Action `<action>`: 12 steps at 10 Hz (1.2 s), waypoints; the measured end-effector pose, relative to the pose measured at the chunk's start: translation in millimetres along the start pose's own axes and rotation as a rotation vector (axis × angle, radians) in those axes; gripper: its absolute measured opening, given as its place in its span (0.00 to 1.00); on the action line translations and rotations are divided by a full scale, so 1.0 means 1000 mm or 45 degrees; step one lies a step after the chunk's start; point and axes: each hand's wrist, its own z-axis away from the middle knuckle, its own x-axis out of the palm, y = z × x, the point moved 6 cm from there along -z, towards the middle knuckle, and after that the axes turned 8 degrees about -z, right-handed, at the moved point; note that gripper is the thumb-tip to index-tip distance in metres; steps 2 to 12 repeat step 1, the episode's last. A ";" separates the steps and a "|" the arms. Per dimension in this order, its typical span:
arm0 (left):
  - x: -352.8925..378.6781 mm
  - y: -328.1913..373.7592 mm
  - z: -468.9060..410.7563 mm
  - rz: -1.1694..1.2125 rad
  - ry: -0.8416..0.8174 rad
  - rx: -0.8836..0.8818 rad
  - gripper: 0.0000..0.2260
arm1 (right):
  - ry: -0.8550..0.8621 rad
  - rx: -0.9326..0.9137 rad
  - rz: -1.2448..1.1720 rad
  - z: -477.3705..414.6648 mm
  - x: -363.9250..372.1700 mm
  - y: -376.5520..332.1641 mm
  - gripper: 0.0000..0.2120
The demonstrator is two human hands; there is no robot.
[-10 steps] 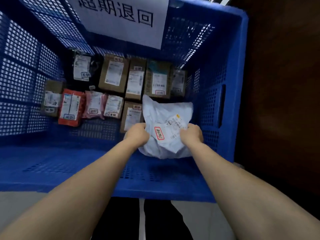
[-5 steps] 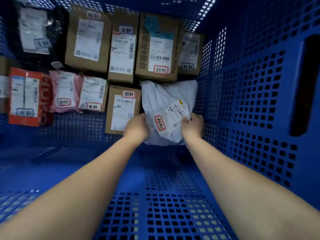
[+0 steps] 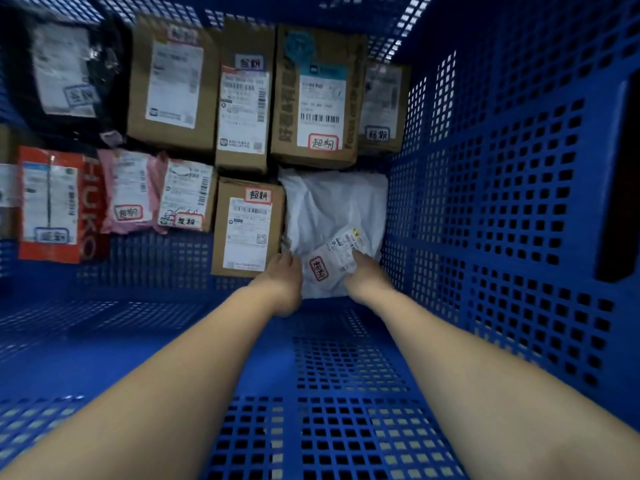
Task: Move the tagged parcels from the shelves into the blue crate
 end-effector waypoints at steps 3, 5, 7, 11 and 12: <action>-0.014 -0.007 0.028 -0.114 0.081 0.033 0.30 | 0.119 -0.158 0.215 0.036 -0.017 -0.018 0.23; -0.014 -0.007 0.028 -0.114 0.081 0.033 0.30 | 0.119 -0.158 0.215 0.036 -0.017 -0.018 0.23; -0.014 -0.007 0.028 -0.114 0.081 0.033 0.30 | 0.119 -0.158 0.215 0.036 -0.017 -0.018 0.23; -0.014 -0.007 0.028 -0.114 0.081 0.033 0.30 | 0.119 -0.158 0.215 0.036 -0.017 -0.018 0.23; -0.014 -0.007 0.028 -0.114 0.081 0.033 0.30 | 0.119 -0.158 0.215 0.036 -0.017 -0.018 0.23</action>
